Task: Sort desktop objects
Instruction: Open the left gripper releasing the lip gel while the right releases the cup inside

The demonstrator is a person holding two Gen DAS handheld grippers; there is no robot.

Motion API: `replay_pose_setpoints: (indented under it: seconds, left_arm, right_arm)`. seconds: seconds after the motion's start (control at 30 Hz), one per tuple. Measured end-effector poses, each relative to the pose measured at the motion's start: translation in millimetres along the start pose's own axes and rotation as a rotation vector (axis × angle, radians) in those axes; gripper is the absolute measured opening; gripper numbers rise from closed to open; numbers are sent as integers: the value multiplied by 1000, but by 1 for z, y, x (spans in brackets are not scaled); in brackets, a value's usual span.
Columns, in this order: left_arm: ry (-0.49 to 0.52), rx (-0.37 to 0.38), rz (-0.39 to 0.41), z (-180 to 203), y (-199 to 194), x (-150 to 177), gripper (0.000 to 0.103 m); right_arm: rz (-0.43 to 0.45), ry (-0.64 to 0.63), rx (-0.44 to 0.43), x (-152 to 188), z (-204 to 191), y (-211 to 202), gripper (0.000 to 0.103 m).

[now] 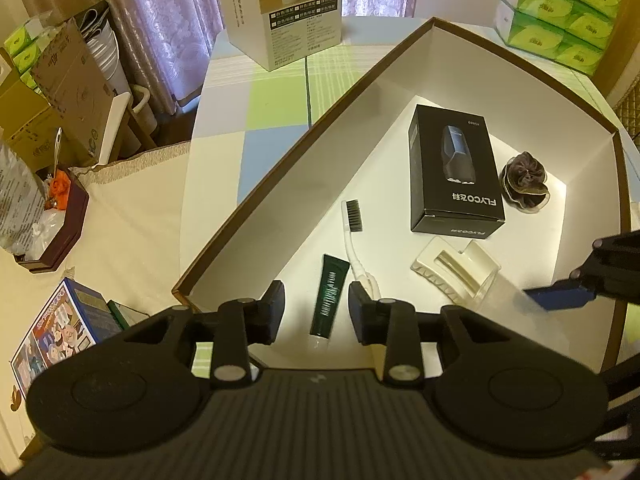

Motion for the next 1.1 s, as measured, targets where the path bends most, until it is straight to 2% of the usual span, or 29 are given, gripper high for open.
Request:
replay_pose_setpoints:
  seconds: [0.23,0.37,0.73,0.83,0.97,1.1]
  left_arm:
    - [2,2,9,0,-4,1,34]
    - [10,3,14,1,-6,3,41]
    - [46,2,21,2,-12,5,52]
    - [54,2,25,4,-13,5,60]
    - [67,1,39,8,-18,4,79]
    - [84,-4,55,14,-24,4,88]
  right_arm:
    - [-34,-13,-16,4,-8,7,51]
    - [-26,-14,-4,5,-7,5,67]
    - [-37,-33,38,11,-2,-4,87]
    - [-36,-37,59,11,-1,-6,95]
    - [-27,-47,82,11,0,-11,101]
    - [-19,-53,100,10,2,-15,101]
Point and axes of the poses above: each gripper's, at about its wrist camera, not at the fingertips, and y roughly the way its jaws point, z to its right, x to its underside, the point moved 4 cm from there along y, roughly the way its jaws point, and after that the axes turned 1 degree about -z, right-handed, at the moved point
